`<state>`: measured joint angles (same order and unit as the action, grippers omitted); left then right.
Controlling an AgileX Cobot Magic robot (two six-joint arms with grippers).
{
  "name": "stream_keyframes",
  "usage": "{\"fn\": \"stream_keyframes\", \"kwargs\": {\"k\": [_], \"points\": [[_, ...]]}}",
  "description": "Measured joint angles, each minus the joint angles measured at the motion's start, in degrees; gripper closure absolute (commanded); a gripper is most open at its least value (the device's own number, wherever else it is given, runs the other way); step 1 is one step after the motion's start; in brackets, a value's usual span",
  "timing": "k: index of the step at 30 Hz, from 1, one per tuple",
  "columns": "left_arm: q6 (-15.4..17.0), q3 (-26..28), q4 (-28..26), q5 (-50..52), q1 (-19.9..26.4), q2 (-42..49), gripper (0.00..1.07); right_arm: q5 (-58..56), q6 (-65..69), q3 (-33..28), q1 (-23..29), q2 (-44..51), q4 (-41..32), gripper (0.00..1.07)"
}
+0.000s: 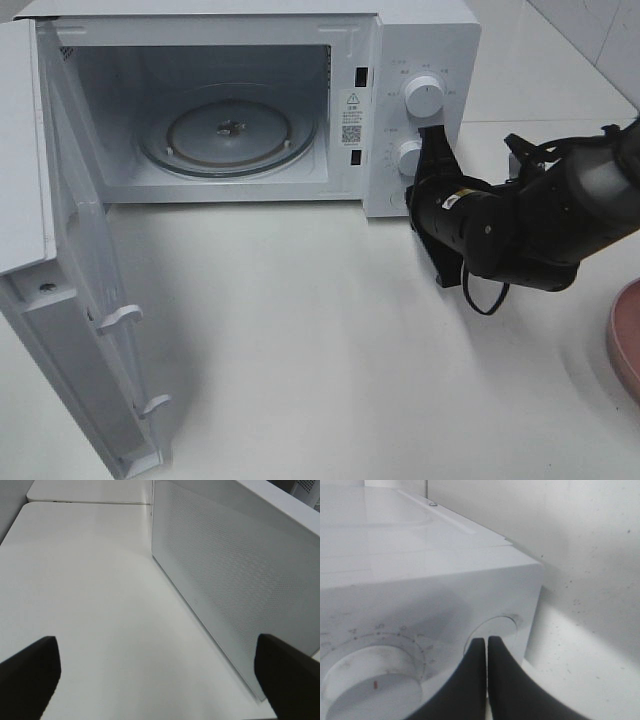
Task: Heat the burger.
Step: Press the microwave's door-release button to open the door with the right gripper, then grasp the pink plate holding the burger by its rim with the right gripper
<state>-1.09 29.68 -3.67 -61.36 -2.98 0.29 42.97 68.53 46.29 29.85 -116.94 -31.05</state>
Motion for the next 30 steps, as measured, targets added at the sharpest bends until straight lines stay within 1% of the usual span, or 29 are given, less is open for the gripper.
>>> {"fn": "stream_keyframes", "kwargs": {"k": [1,3,6,8,9,11,14,16,17,19,20,21,22,24,27,29,30], "points": [[0.0,0.0,0.0,0.0,0.0,0.0,0.09,0.0,0.0,0.0,0.0,0.0,0.0,1.07],[0.0,0.0,0.0,0.0,0.0,0.0,0.09,-0.8,-4.4,-3.4,-0.1,2.6,0.5,1.07],[0.0,0.0,0.0,0.0,0.0,0.0,0.09,-1.7,-5.6,-4.4,-0.1,3.7,0.6,1.07],[0.0,0.0,0.0,0.0,0.0,0.0,0.09,-3.6,-9.3,-6.9,-0.1,6.9,1.0,1.07],[0.0,0.0,0.0,0.0,0.0,0.0,0.09,-3.6,-9.3,-6.9,-0.1,6.9,1.0,1.07],[0.0,0.0,0.0,0.0,0.0,0.0,0.09,-6.5,-14.6,-10.1,-0.1,11.3,1.2,1.07],[0.0,0.0,0.0,0.0,0.0,0.0,0.09,-7.6,-15.8,-10.7,-0.1,12.5,1.3,1.07],[0.0,0.0,0.0,0.0,0.0,0.0,0.09,-11.8,-19.1,-12.4,-0.1,15.9,1.4,1.07],[0.0,0.0,0.0,0.0,0.0,0.0,0.09,-11.8,-19.1,-12.4,-0.1,15.9,1.4,1.07],[0.0,0.0,0.0,0.0,0.0,0.0,0.09,-17.9,-24.1,-13.4,-0.1,19.8,1.4,1.07],[0.0,0.0,0.0,0.0,0.0,0.0,0.09,-17.9,-24.1,-13.4,-0.1,19.8,1.4,1.07],[0.0,0.0,0.0,0.0,0.0,0.0,0.09,-20.9,-27.9,-13.5,-0.1,21.4,1.4,1.06],[0.0,0.0,0.0,0.0,0.0,0.0,0.09,-20.9,-27.9,-13.5,-0.1,21.4,1.4,1.06],[0.0,0.0,0.0,0.0,0.0,0.0,0.09,-25.4,-33.6,-13.5,-0.1,24.1,1.4,1.06],[0.0,0.0,0.0,0.0,0.0,0.0,0.09,-27.0,-35.7,-13.5,-0.1,24.9,1.4,1.05],[0.0,0.0,0.0,0.0,0.0,0.0,0.09,-32.6,-42.0,-13.5,-0.1,27.5,2.3,1.05],[0.0,0.0,0.0,0.0,0.0,0.0,0.09,-32.6,-42.0,-13.5,-0.1,27.5,2.3,1.05]]}}
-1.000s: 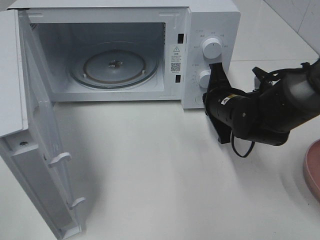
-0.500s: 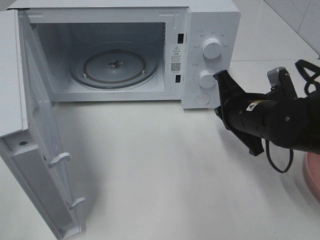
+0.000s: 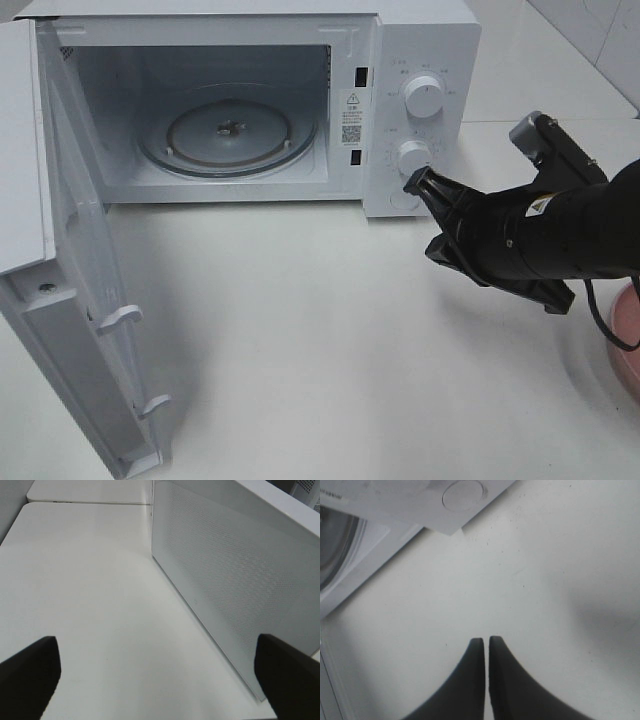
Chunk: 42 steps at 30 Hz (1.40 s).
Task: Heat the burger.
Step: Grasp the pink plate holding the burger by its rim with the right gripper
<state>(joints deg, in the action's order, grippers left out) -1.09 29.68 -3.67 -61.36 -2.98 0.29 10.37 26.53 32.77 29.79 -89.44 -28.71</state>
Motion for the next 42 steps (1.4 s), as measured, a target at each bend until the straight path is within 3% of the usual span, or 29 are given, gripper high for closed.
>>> {"fn": "stream_keyframes", "kwargs": {"k": [23,35,42], "points": [[0.0,0.0,0.0,0.0,0.0,0.0,0.09,-26.4,-5.6,0.0,0.0,9.5,31.3,0.97],[0.0,0.0,0.0,0.0,0.0,0.0,0.09,-41.5,-5.6,0.8,0.0,12.7,41.1,0.92],[0.0,0.0,0.0,0.0,0.0,0.0,0.09,-49.7,-5.7,3.7,0.0,13.5,45.7,0.79]]}}
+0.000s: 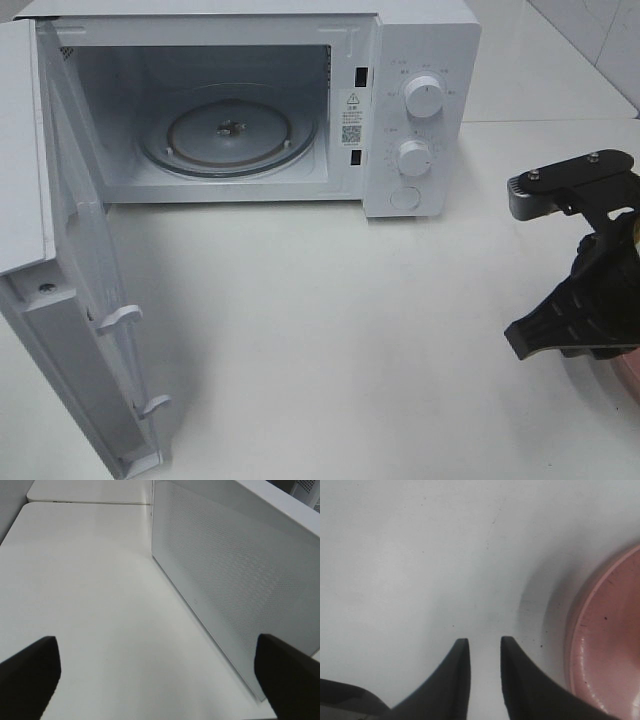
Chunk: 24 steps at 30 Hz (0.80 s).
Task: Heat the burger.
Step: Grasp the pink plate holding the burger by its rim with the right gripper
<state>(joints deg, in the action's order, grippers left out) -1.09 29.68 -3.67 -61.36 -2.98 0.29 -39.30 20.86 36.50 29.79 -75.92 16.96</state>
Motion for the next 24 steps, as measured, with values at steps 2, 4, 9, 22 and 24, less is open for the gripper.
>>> {"fn": "stream_keyframes", "kwargs": {"k": [2,4,9,22,24], "points": [[0.0,0.0,0.0,0.0,0.0,0.0,0.09,-1.1,0.0,1.0,0.0,0.0,0.5,0.77],[0.0,0.0,0.0,0.0,0.0,0.0,0.09,-1.5,0.0,1.5,0.0,0.0,0.6,0.74],[0.0,0.0,0.0,0.0,0.0,0.0,0.09,-2.8,-1.1,3.8,0.0,0.1,1.8,0.60],[0.0,0.0,0.0,0.0,0.0,0.0,0.09,-2.9,-3.0,4.0,0.0,0.1,2.0,0.15],[0.0,0.0,0.0,0.0,0.0,0.0,0.09,-2.9,-3.0,4.0,0.0,0.1,2.0,0.16]]}}
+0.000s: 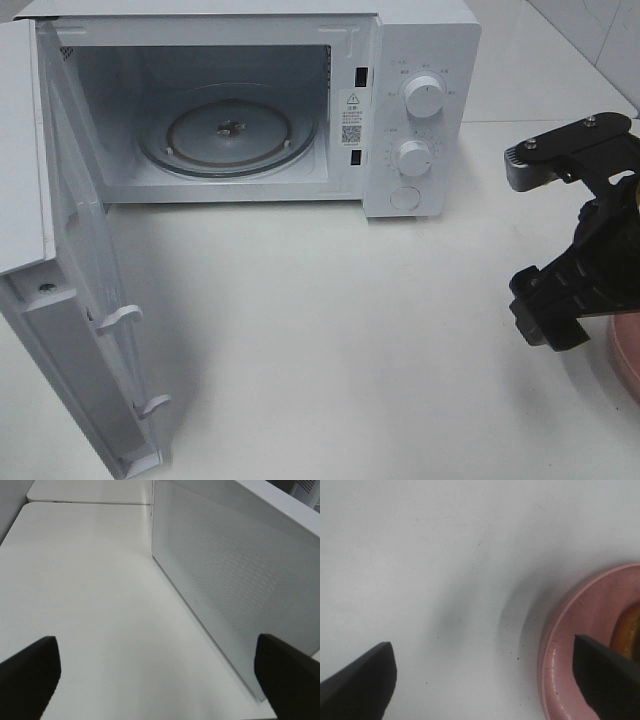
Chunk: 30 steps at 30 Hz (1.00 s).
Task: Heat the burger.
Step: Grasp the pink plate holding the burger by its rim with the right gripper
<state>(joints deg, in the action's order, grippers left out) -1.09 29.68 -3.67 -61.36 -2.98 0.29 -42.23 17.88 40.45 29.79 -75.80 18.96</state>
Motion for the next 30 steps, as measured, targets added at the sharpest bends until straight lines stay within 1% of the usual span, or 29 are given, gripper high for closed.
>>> {"fn": "stream_keyframes", "kwargs": {"k": [4,6,7,9,12,14,15,16,17,19,20,22,23,25,26,30], "points": [[0.0,0.0,0.0,0.0,0.0,0.0,0.09,0.0,0.0,0.0,0.0,0.0,0.0,0.18],[0.0,0.0,0.0,0.0,0.0,0.0,0.09,0.0,0.0,0.0,-0.7,0.0,-0.1,0.23],[0.0,0.0,0.0,0.0,0.0,0.0,0.09,0.0,0.0,0.0,-0.7,0.0,-0.1,0.23],[0.0,0.0,0.0,0.0,0.0,0.0,0.09,0.0,0.0,0.0,-3.0,0.0,-0.1,0.27],[0.0,0.0,0.0,0.0,0.0,0.0,0.09,0.0,-0.1,0.0,-4.0,0.0,0.0,0.28],[0.0,0.0,0.0,0.0,0.0,0.0,0.09,0.0,-1.6,0.0,-7.9,0.0,0.0,0.30],[0.0,0.0,0.0,0.0,0.0,0.0,0.09,0.0,-1.6,0.0,-7.9,0.0,0.0,0.30],[0.0,0.0,0.0,0.0,0.0,0.0,0.09,0.0,-2.3,0.0,-9.7,0.0,0.0,0.31],[0.0,0.0,0.0,0.0,0.0,0.0,0.09,0.0,-2.3,0.0,-9.7,0.0,0.0,0.31],[0.0,0.0,0.0,0.0,0.0,0.0,0.09,0.0,-3.3,0.0,-12.5,0.0,0.0,0.31],[0.0,0.0,0.0,0.0,0.0,0.0,0.09,0.0,-3.3,0.0,-12.5,0.0,0.0,0.31],[0.0,0.0,0.0,0.0,0.0,0.0,0.09,0.0,-4.5,0.0,-15.0,0.0,0.0,0.31],[0.0,0.0,0.0,0.0,0.0,0.0,0.09,0.0,-4.5,0.0,-15.0,0.0,0.0,0.31],[0.0,0.0,0.0,0.0,0.0,0.0,0.09,0.0,-4.8,0.0,-17.1,0.0,0.0,0.31],[0.0,0.0,0.0,0.0,0.0,0.0,0.09,0.0,-4.8,0.0,-17.1,0.0,0.0,0.31],[0.0,0.0,0.0,0.0,0.0,0.0,0.09,0.2,-5.1,0.0,-20.2,0.0,0.0,0.31]]}}
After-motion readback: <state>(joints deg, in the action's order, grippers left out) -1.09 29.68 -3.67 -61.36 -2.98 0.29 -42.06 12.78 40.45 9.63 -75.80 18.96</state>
